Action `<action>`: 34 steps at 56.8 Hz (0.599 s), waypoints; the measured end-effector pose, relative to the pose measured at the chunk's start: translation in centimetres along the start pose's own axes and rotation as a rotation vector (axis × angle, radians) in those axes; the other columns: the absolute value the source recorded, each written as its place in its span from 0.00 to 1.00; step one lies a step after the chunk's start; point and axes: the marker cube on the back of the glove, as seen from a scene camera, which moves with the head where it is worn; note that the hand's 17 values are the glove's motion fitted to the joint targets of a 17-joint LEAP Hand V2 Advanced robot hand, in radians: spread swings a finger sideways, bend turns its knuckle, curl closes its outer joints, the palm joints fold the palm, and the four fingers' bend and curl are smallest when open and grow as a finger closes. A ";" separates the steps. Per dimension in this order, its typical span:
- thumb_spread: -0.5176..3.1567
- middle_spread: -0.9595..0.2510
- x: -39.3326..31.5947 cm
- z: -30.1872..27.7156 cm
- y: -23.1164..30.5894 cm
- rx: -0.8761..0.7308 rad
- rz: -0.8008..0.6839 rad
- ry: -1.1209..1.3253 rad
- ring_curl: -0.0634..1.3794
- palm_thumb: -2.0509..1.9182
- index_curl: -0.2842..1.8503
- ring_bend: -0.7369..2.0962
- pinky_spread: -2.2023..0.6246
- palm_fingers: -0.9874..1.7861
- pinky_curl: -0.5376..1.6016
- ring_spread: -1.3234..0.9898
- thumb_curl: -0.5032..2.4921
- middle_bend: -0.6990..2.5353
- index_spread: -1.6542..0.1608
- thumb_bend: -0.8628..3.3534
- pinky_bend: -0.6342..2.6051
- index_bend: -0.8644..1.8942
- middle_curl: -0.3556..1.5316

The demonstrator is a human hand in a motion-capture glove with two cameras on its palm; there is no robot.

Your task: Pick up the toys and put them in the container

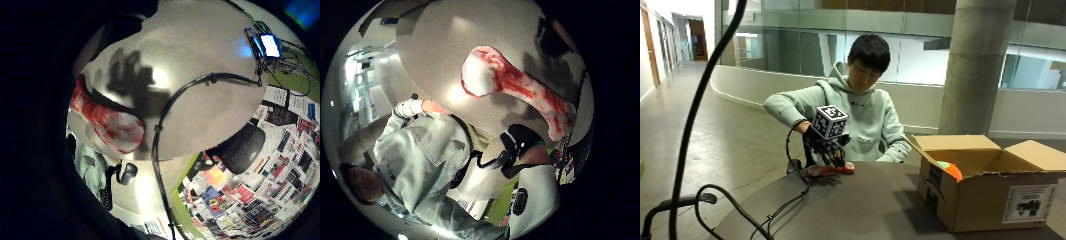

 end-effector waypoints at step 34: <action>0.51 0.62 -1.5 -3.9 0.9 0.053 -0.002 -0.012 0.19 0.69 0.41 0.34 0.75 0.48 0.40 0.46 0.30 0.33 0.77 0.25 0.28 0.66 0.39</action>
